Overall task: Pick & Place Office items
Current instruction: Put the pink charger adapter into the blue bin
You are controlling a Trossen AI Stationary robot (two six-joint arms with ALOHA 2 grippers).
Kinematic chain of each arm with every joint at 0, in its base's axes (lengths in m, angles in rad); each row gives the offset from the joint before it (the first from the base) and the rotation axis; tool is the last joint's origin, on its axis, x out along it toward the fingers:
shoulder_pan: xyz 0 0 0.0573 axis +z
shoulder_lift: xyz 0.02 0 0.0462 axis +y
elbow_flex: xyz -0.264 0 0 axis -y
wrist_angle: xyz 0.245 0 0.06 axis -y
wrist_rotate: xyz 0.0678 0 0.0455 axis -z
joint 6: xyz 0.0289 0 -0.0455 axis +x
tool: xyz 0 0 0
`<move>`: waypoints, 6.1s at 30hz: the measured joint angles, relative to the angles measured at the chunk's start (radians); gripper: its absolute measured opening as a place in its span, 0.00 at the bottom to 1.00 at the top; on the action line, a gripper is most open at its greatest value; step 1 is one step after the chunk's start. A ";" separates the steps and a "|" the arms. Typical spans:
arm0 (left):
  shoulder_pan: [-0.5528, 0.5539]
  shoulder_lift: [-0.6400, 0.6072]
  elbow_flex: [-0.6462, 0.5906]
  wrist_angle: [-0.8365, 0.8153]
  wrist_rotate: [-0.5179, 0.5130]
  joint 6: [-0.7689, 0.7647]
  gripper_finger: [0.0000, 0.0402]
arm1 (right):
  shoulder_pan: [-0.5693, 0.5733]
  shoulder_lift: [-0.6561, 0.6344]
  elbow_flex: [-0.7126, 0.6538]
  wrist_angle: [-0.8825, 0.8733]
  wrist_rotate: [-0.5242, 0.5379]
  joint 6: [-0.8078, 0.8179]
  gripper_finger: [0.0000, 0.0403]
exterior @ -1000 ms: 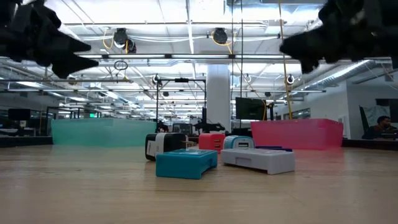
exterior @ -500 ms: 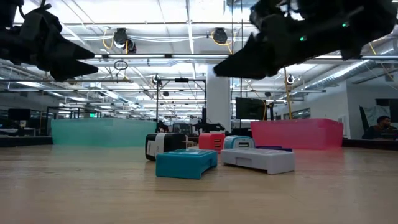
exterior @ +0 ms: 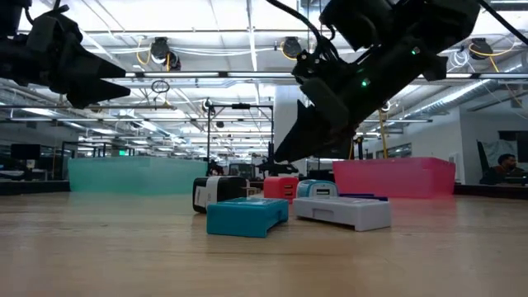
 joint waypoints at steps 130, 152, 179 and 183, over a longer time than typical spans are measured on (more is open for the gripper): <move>0.126 1.313 0.616 0.560 0.356 -0.267 0.39 | 0.029 -0.236 0.000 0.208 0.164 -0.754 0.58; 0.069 0.798 0.454 0.014 -0.104 -0.081 0.39 | -0.039 -0.845 -0.471 0.224 -0.048 -0.365 0.43; 0.306 0.548 0.248 0.040 -0.054 -0.143 0.39 | 0.003 -1.231 -0.757 0.223 -0.129 -0.264 0.22; 0.386 0.548 0.248 -0.022 -0.102 -0.235 0.39 | 0.003 -1.235 -0.762 0.224 -0.127 -0.263 0.21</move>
